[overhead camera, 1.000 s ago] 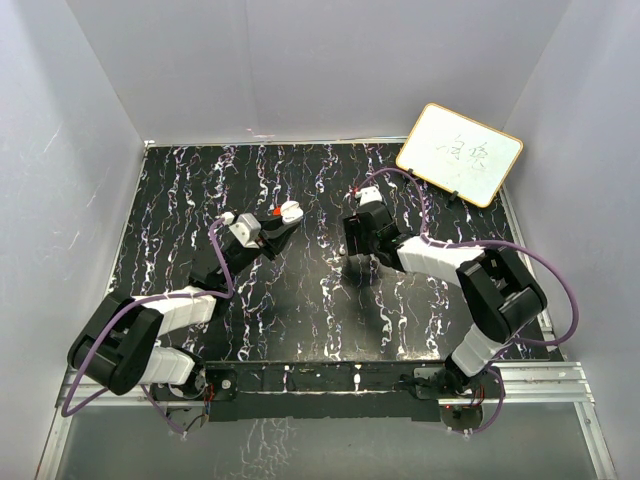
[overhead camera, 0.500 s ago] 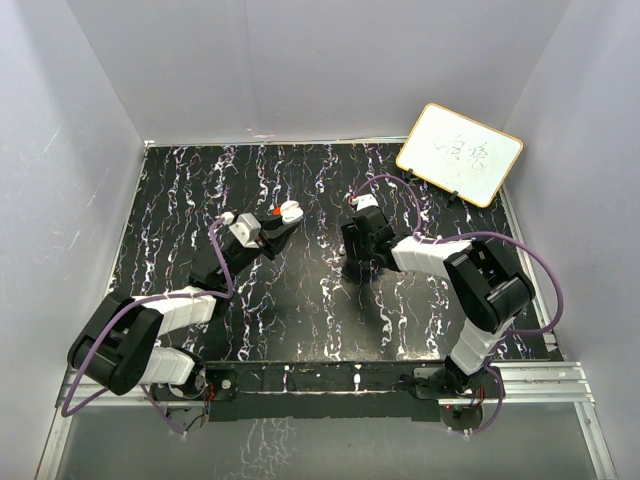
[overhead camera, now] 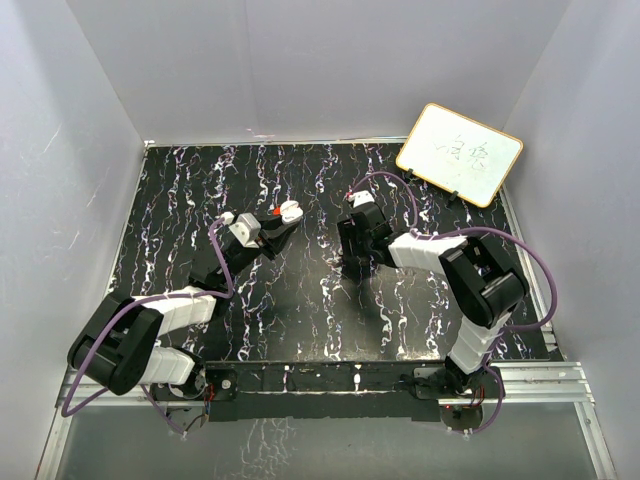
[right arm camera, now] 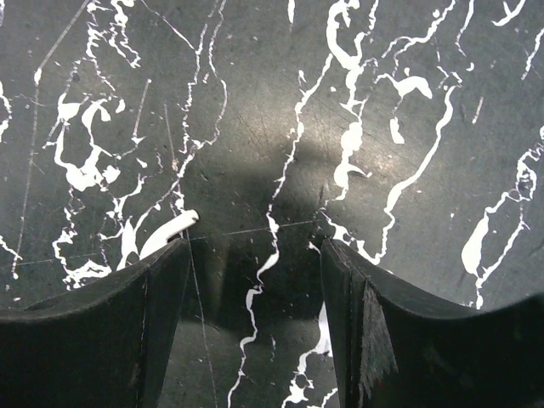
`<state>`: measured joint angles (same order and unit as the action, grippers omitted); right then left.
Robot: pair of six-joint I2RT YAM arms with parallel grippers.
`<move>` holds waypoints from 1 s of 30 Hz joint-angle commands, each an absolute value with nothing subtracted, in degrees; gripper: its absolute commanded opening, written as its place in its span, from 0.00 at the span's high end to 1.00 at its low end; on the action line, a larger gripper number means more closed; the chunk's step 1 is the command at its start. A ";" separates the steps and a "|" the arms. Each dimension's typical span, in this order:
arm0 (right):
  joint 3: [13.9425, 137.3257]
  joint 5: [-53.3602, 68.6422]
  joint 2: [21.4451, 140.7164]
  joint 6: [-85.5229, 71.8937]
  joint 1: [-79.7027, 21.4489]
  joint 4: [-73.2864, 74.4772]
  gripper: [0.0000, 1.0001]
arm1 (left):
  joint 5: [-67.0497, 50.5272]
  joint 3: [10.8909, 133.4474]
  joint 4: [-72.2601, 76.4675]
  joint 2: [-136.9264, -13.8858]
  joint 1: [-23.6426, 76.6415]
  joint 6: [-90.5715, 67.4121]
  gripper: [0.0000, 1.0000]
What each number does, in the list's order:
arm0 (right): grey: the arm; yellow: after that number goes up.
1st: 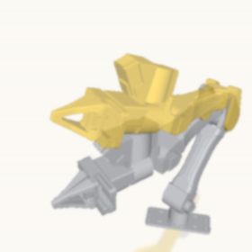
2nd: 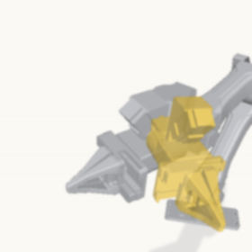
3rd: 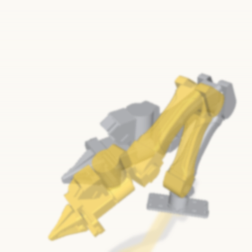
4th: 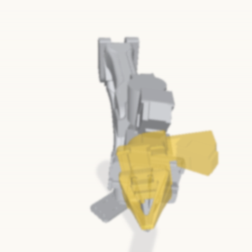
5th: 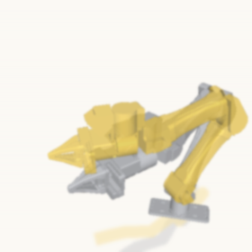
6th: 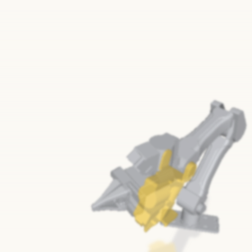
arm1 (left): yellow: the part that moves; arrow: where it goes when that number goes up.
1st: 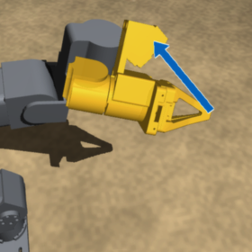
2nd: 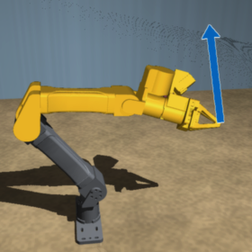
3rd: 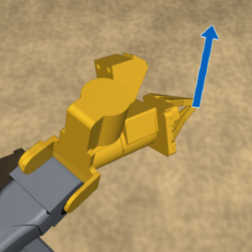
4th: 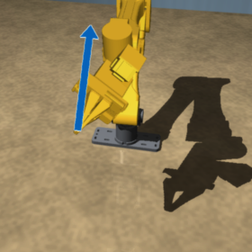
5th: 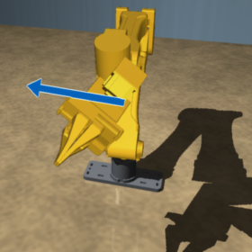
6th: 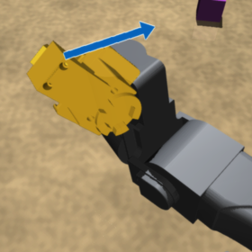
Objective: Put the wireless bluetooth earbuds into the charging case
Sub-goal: Pick up the earbud from the center of the board.
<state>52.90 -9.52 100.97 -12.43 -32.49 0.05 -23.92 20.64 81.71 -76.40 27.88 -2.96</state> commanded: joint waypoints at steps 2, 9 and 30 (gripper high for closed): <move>55.03 -6.08 102.46 -13.42 -32.43 -0.22 0.39 | -23.56 20.57 83.40 -74.71 27.64 -2.40 1.00; 55.87 -5.04 102.91 -13.52 -33.44 0.33 0.39 | -23.42 20.52 83.68 -74.81 27.69 -2.38 1.00; 57.41 -7.42 98.71 -12.41 -35.73 0.17 0.39 | -23.02 20.30 83.75 -74.62 27.69 -1.85 1.00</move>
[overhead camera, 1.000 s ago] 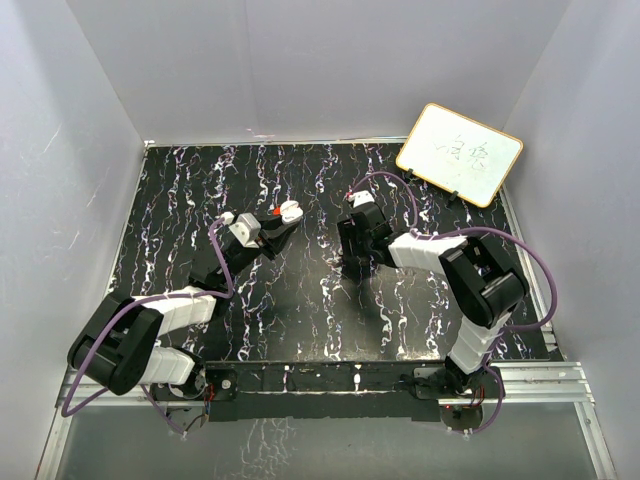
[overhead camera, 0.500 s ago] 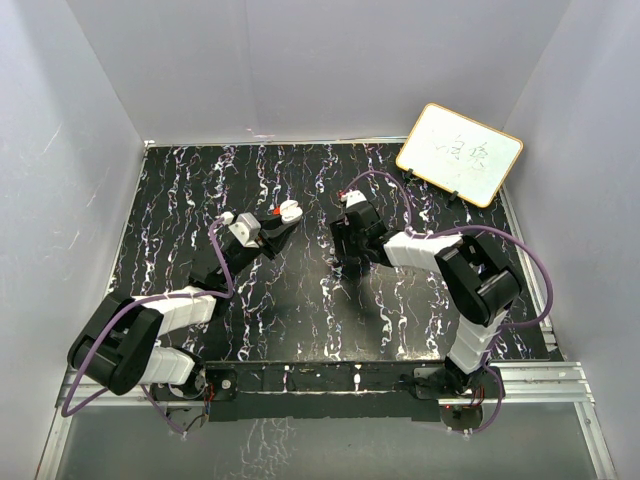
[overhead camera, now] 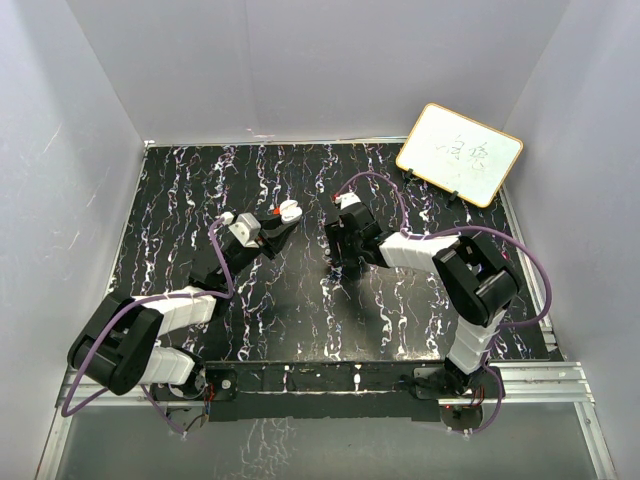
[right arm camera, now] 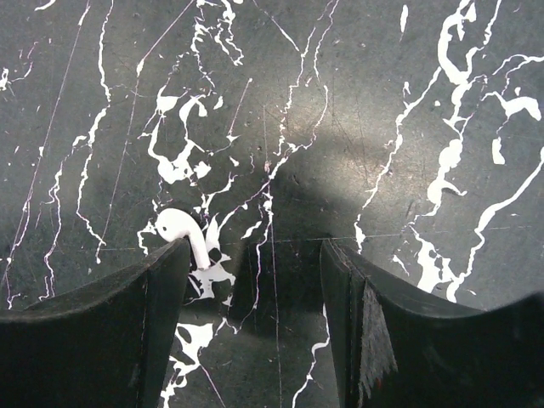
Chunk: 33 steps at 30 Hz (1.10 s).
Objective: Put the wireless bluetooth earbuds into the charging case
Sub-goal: Pick up the earbud from the center of the board.
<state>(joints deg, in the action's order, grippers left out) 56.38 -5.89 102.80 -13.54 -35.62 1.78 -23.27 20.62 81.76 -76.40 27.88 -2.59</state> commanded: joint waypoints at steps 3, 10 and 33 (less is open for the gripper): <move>55.86 -4.70 96.66 -10.54 -35.75 -2.16 0.40 | -23.03 20.24 83.78 -74.63 27.69 -1.89 1.00; 56.01 3.69 97.03 -7.63 -35.67 -4.31 0.43 | -23.02 20.13 83.52 -74.23 27.69 -1.91 1.00; 59.79 7.65 103.88 -4.03 -35.60 -2.54 0.54 | -22.65 19.95 82.49 -73.57 27.67 -1.15 1.00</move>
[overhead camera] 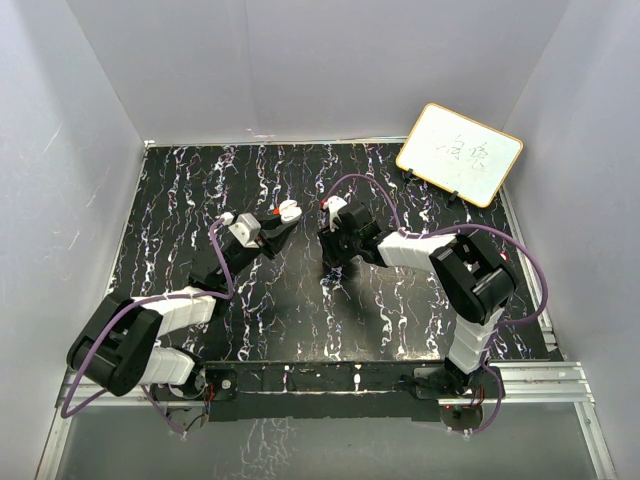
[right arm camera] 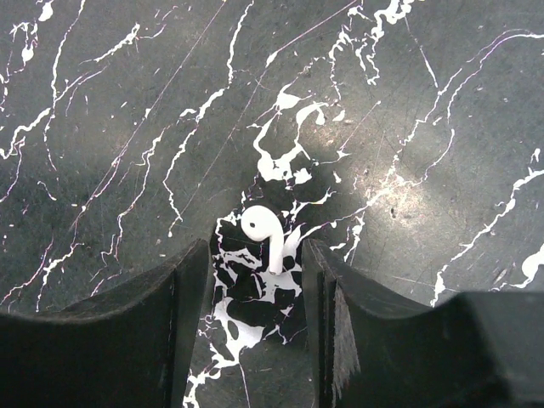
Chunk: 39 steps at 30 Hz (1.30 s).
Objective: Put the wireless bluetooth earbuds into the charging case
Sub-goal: Pick up the earbud from the center of the board.
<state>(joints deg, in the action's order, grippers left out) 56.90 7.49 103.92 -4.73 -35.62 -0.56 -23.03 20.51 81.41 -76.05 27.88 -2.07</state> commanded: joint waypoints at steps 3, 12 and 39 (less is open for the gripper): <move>60.01 7.65 104.18 -3.98 -35.52 -2.63 0.55 | -22.59 19.95 82.60 -73.63 27.68 -1.19 1.00; 60.94 9.69 105.91 -3.99 -34.92 -2.86 0.61 | -22.41 19.78 82.44 -73.43 27.69 -1.04 1.00; 57.63 10.35 100.11 -8.05 -34.98 -5.16 0.64 | -21.76 19.69 81.96 -72.73 27.58 -0.55 1.00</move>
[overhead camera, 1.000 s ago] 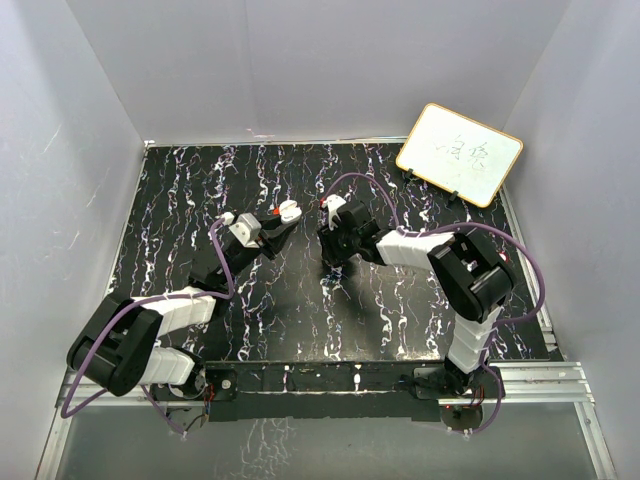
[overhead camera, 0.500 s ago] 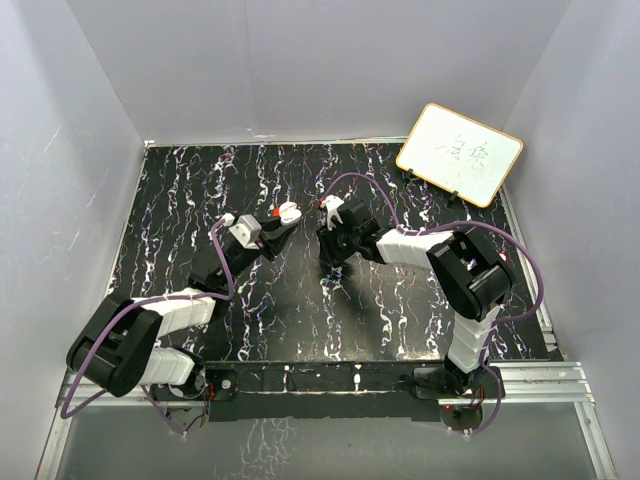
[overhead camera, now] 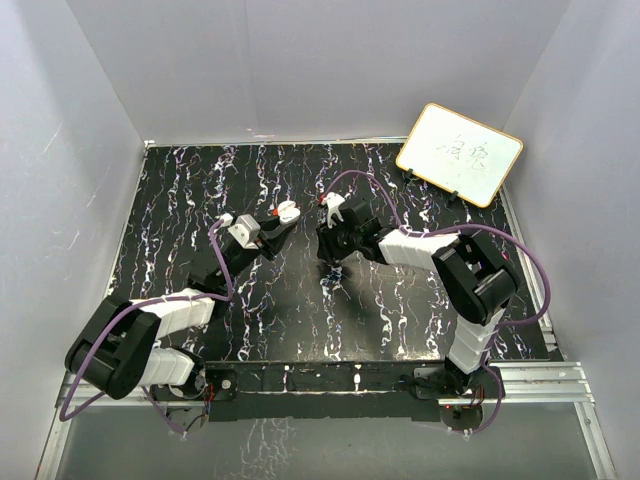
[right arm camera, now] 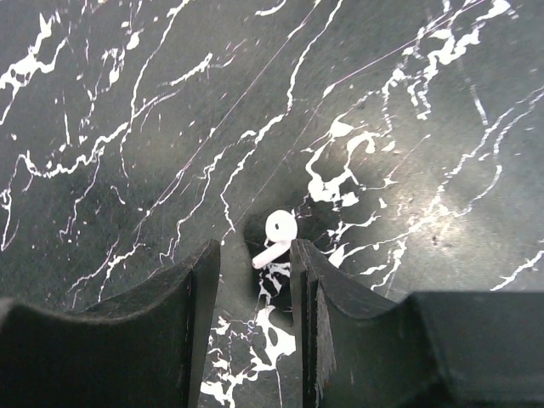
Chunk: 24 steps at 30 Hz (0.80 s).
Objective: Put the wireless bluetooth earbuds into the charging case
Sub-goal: Pick up the earbud from the center of the board.
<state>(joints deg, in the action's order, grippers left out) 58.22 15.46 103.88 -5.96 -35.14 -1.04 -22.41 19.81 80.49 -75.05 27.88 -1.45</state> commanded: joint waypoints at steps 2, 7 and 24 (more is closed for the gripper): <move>57.34 9.00 100.11 -8.28 -34.93 -5.38 0.64 | -21.76 19.68 82.08 -72.77 27.56 -0.55 1.00; 57.88 9.52 100.76 -8.42 -34.86 -5.45 0.64 | -21.88 19.60 82.35 -72.96 27.58 -0.70 1.00; 58.53 12.86 104.60 -7.55 -34.59 -6.42 0.61 | -21.79 19.69 81.74 -72.88 27.60 -0.36 1.00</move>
<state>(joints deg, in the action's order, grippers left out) 57.84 11.92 103.26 -7.79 -35.11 -3.29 -21.80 19.70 80.29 -74.85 27.88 -1.06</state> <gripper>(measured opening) 0.383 0.250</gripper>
